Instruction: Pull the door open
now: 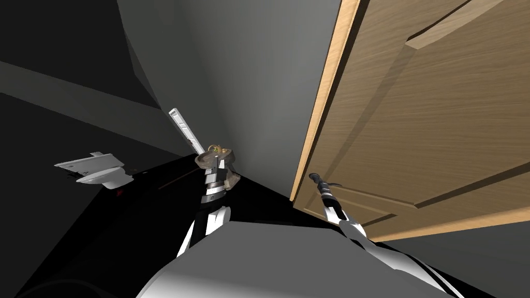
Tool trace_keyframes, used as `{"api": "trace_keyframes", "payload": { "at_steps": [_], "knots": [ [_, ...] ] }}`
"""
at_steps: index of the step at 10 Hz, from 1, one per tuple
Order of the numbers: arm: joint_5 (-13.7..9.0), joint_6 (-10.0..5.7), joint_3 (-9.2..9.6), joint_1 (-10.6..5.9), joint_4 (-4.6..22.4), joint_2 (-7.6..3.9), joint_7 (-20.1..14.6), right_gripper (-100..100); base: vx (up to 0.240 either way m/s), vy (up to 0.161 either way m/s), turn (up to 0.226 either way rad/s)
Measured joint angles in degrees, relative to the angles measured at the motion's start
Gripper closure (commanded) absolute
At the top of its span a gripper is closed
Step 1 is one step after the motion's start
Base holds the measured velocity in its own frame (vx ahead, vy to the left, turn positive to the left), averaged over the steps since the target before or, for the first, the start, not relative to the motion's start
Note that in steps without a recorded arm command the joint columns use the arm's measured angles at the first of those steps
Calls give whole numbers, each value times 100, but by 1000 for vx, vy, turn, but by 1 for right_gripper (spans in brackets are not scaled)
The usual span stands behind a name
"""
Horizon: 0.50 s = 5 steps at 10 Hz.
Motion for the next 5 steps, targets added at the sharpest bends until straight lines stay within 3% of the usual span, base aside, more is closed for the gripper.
{"api": "trace_keyframes", "payload": {
  "at_steps": [4, 5],
  "knots": [
    [152, -111, 271, 17, 57, -96, -292, 100, -227, -45, 102],
    [183, -113, 325, 24, 33, -115, -349, 100, -104, -20, 33]
  ]
}}
